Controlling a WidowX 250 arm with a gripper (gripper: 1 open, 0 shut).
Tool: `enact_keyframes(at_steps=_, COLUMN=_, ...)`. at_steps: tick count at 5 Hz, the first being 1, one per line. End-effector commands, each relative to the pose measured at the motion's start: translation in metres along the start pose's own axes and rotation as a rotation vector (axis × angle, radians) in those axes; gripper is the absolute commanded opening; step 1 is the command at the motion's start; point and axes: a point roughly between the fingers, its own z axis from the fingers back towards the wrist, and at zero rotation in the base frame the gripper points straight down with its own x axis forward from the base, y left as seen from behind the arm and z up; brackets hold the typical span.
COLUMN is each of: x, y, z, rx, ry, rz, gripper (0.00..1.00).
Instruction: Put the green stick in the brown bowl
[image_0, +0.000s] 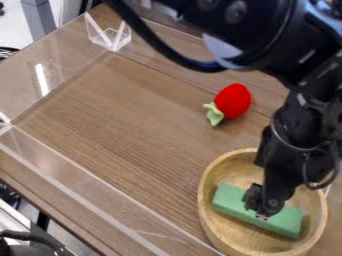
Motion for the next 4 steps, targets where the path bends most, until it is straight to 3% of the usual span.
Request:
enact_keyframes(at_steps=1, x=0.0021, y=0.0049, z=0.0089, rx=0.029, ry=-0.037, rz=0.007, gripper=1.00)
enact_keyframes(at_steps=4, x=0.0010, y=0.0055, z=0.0084, rx=0.033, ry=-0.047, rz=0.011, gripper=1.00)
